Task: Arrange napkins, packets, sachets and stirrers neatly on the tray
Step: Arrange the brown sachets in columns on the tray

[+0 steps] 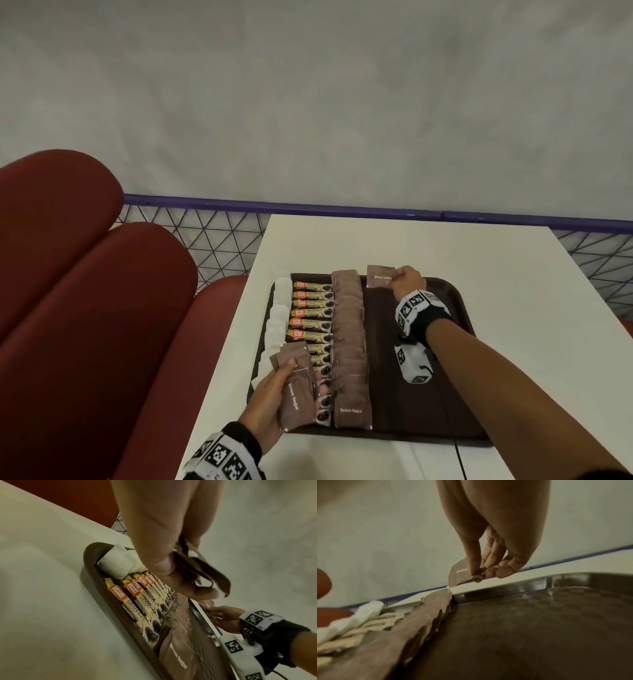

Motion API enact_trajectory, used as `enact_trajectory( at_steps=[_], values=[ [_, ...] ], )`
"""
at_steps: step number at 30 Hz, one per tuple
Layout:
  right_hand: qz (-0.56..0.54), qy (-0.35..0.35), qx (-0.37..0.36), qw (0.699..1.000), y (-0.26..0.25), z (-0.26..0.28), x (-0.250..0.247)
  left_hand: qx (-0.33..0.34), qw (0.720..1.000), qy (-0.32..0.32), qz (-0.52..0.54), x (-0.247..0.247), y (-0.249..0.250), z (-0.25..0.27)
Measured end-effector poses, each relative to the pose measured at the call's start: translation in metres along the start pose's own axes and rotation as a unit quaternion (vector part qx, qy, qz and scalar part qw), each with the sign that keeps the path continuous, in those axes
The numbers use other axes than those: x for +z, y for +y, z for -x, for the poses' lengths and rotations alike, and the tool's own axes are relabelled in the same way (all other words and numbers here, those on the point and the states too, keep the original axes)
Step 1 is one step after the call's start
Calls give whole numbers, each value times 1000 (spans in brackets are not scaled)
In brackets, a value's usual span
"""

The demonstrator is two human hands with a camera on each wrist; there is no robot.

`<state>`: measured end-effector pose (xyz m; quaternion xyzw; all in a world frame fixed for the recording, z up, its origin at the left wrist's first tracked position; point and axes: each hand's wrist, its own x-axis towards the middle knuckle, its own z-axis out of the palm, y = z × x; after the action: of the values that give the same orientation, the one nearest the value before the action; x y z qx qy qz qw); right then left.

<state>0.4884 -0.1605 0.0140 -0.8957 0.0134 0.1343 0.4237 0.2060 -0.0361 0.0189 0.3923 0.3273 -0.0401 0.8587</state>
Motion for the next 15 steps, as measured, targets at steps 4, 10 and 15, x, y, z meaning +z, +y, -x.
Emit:
enact_trajectory(
  at_steps=[4, 10, 15],
  values=[
    [46, -4, -5, 999, 4, -14, 15, -3, 1000, 17, -2, -8, 4, -9],
    [97, -15, -7, 995, 10, -23, 28, -3, 1000, 22, 4, -15, 7, -18],
    [127, -16, -25, 991, 8, -25, 32, -1, 1000, 20, -5, -14, 9, -20]
  ],
)
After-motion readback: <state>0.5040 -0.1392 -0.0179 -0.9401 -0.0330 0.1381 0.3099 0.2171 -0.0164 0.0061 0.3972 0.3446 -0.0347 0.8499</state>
